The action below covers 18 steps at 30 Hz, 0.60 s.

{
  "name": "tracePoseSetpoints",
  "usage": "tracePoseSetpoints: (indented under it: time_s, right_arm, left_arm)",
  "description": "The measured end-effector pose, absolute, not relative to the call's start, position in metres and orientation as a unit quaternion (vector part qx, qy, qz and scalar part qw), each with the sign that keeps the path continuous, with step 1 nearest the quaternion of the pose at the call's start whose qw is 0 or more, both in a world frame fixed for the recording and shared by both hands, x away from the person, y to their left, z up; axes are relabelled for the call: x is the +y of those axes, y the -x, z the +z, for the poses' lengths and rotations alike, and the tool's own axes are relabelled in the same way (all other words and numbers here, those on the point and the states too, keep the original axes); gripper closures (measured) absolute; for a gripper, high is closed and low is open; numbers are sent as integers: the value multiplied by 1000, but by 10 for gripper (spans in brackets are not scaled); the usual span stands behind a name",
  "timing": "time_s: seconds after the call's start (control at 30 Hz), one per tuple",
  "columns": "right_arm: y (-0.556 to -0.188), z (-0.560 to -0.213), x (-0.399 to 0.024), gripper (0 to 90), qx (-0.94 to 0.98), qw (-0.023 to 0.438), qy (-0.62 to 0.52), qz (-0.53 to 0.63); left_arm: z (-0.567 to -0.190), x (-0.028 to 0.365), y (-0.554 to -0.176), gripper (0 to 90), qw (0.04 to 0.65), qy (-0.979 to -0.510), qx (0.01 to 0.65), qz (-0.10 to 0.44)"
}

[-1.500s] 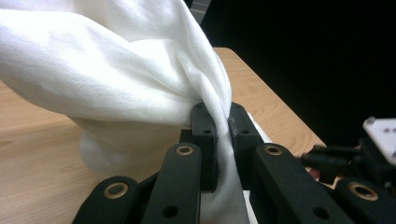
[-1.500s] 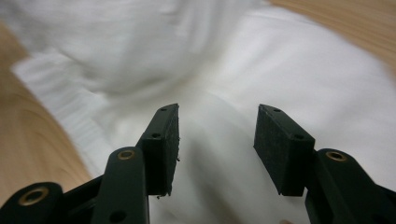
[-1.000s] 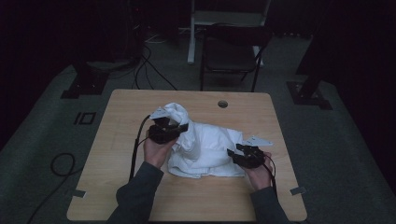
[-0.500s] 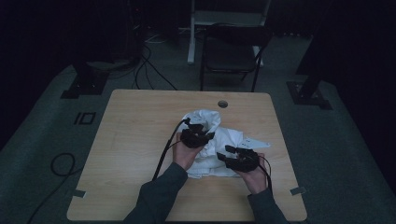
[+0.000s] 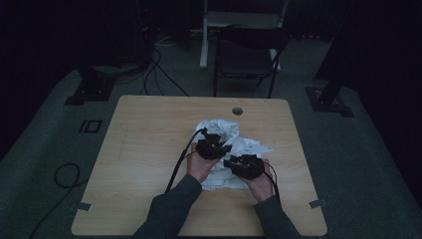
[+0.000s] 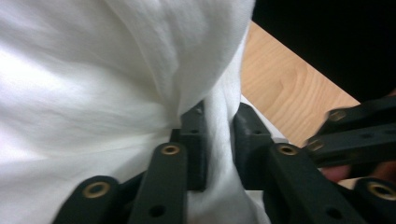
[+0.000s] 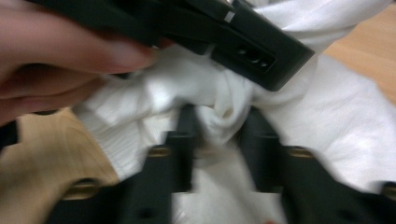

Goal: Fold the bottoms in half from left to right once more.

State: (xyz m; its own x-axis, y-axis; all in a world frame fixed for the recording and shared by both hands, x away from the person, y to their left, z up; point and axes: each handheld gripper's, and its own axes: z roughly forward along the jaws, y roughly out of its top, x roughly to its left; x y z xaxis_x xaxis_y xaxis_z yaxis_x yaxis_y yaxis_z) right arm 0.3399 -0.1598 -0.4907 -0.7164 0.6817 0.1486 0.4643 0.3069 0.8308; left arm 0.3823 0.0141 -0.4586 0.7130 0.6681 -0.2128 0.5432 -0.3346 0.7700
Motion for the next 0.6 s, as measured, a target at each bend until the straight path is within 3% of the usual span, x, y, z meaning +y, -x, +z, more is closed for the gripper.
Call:
tracePoseSetpoints:
  time_s: [0.07, 0.37, 0.47, 0.6]
  right_arm:
    - [-343, -496, -158, 860, 800, 123, -369, 456]
    - [-344, -514, -171, 872, 794, 119, -407, 437]
    - [-343, -516, -174, 871, 791, 117, -411, 438]
    - [-342, -515, -177, 870, 792, 116, -410, 438]
  left_arm:
    - [-458, 16, -382, 694, 446, -815, 365, 61]
    - [-435, 36, -364, 509, 505, -799, 323, 47]
    - [-427, 59, -360, 502, 524, -781, 331, 84]
    - [-437, 89, -371, 529, 475, -774, 386, 163]
